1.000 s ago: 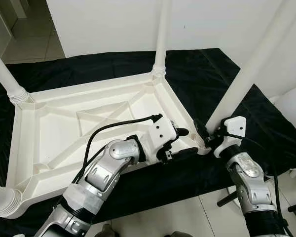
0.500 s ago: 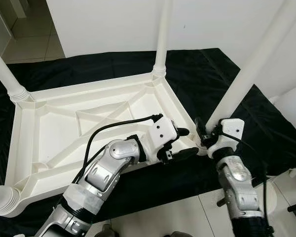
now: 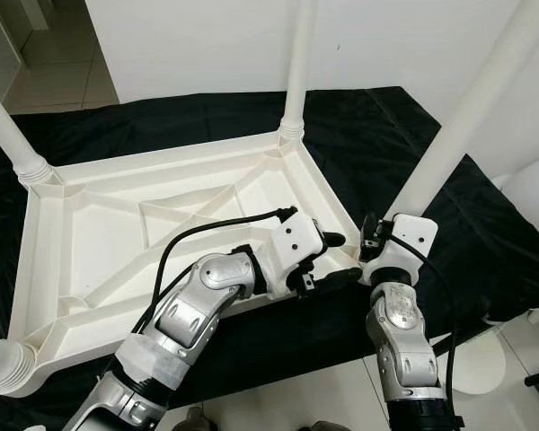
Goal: Building children table
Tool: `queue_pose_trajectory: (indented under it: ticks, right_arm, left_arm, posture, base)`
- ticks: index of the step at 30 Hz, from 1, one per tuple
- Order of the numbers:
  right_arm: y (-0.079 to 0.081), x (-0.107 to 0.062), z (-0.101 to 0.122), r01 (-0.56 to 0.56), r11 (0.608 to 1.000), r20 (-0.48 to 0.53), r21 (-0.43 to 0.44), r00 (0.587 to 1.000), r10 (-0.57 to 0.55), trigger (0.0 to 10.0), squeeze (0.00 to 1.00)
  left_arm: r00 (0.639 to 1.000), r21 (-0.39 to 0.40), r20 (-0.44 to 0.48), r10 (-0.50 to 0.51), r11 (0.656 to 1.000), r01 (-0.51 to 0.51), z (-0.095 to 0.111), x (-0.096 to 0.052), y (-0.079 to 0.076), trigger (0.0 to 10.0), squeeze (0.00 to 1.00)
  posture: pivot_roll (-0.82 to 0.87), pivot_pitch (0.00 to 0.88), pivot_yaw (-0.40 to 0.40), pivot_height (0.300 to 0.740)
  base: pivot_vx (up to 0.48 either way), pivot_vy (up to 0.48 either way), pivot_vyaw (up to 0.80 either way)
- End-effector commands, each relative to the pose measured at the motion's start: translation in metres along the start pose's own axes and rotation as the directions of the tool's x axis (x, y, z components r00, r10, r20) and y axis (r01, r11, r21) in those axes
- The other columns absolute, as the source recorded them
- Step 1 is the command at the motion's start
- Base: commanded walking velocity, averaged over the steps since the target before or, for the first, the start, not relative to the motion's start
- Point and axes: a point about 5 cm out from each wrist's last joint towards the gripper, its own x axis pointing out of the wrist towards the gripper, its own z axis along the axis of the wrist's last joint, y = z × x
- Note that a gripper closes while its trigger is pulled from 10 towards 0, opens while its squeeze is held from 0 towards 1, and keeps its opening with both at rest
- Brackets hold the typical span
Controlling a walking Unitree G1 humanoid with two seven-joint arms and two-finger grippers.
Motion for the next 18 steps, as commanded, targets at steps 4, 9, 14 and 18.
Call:
queue_pose_trajectory:
  ticks: [4, 9, 14, 18]
  right_arm:
    - [0.009, -0.006, -0.011, 0.009, 0.998, -0.072, 0.064, 0.997, -0.004, 10.0, 0.0]
    - [0.002, -0.004, -0.004, 0.003, 0.998, -0.038, 0.066, 0.999, 0.0, 10.0, 1.0]
    - [-0.003, -0.004, -0.001, -0.065, 0.997, -0.021, 0.04, 0.998, 0.066, 10.0, 1.0]
    - [-0.007, -0.003, 0.0, -0.152, 0.988, -0.017, 0.04, 0.988, 0.153, 10.0, 0.0]
  left_arm:
    - [1.0, 0.012, -0.008, -0.03, 0.999, 0.03, 0.0, 0.002, -0.001, 10.0, 0.0]
    - [1.0, 0.023, -0.01, -0.025, 0.999, 0.025, -0.001, 0.002, 0.0, 10.0, 0.0]
    - [1.0, 0.02, -0.006, -0.027, 0.999, 0.027, 0.0, 0.002, -0.001, 10.0, 0.0]
    - [1.0, 0.02, -0.004, -0.026, 0.999, 0.026, 0.0, 0.003, -0.001, 10.0, 0.0]
  posture:
    - [-0.02, 0.012, 0.005, 0.74]
    - [-0.02, 0.002, 0.0, 0.74]
    - [-0.02, 0.003, -0.003, 0.74]
    - [-0.02, 0.002, -0.005, 0.74]
  base:
    - [0.0, 0.0, 0.0]
    - [0.0, 0.0, 0.0]
    - [0.0, 0.0, 0.0]
    - [0.0, 0.0, 0.0]
